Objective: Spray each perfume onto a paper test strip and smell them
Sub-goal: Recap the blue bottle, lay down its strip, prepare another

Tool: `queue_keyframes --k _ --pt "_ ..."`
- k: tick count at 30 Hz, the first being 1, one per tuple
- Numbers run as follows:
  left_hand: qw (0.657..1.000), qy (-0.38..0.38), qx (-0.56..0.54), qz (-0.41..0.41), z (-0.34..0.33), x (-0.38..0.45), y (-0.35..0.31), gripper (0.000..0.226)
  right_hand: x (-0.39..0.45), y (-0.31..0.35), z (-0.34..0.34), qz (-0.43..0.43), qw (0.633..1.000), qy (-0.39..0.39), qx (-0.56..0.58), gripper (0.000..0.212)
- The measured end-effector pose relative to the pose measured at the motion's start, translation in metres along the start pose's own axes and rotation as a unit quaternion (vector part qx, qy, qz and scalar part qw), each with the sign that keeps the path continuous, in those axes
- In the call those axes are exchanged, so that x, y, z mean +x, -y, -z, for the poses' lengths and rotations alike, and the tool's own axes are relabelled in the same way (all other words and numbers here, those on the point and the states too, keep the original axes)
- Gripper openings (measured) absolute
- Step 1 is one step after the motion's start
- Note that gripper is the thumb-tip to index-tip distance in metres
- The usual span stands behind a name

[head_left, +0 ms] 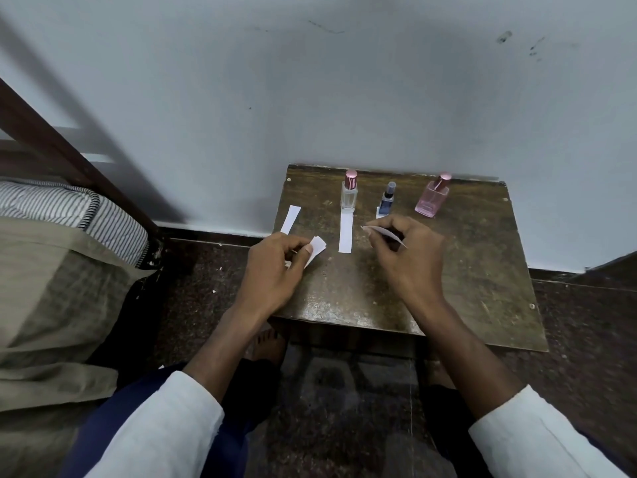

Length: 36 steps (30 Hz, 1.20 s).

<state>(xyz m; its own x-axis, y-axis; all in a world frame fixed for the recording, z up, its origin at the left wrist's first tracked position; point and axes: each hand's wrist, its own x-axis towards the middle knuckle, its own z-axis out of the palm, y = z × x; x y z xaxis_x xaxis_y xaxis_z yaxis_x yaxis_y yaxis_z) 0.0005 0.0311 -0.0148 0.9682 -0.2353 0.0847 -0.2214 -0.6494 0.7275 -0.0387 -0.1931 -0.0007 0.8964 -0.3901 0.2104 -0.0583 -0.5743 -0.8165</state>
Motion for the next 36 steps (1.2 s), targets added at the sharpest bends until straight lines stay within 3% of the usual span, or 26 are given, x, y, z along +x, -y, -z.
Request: queue_keyframes --k 8,12,18,20,22,25,27,32,36 --pt "0.998 -0.02 0.012 0.057 -0.002 0.016 0.003 0.006 0.001 0.002 0.005 -0.014 0.999 0.042 -0.003 0.012" --pt "0.997 -0.028 0.063 0.035 -0.009 0.018 0.007 0.007 0.002 0.0 0.009 -0.043 0.998 0.04 -0.03 0.016" --pt "0.986 -0.077 0.148 -0.015 -0.013 0.02 0.001 0.01 0.001 -0.004 0.011 -0.067 0.994 0.051 0.068 0.01" --pt "0.992 -0.076 0.092 -0.034 -0.014 0.019 -0.011 0.011 -0.001 -0.004 0.013 -0.055 0.993 0.038 0.093 0.01" --pt "0.998 -0.004 -0.052 0.024 -0.019 0.016 -0.024 0.021 -0.001 -0.005 0.016 0.036 0.997 0.009 0.074 0.011" --pt "0.945 0.132 -0.273 0.123 -0.033 0.013 -0.045 0.04 -0.002 -0.01 0.023 0.228 0.973 -0.027 -0.027 0.012" --pt "0.928 0.169 -0.306 0.127 -0.043 0.011 -0.056 0.043 -0.005 -0.015 0.03 0.272 0.958 -0.043 -0.074 0.009" --pt "0.902 0.184 -0.351 0.17 -0.066 0.014 -0.071 0.014 -0.009 -0.035 0.048 0.269 0.955 -0.05 -0.115 0.01" --pt "0.928 0.197 -0.284 0.142 -0.075 0.015 -0.08 0.009 -0.015 -0.056 0.061 0.257 0.955 -0.038 -0.142 0.014"
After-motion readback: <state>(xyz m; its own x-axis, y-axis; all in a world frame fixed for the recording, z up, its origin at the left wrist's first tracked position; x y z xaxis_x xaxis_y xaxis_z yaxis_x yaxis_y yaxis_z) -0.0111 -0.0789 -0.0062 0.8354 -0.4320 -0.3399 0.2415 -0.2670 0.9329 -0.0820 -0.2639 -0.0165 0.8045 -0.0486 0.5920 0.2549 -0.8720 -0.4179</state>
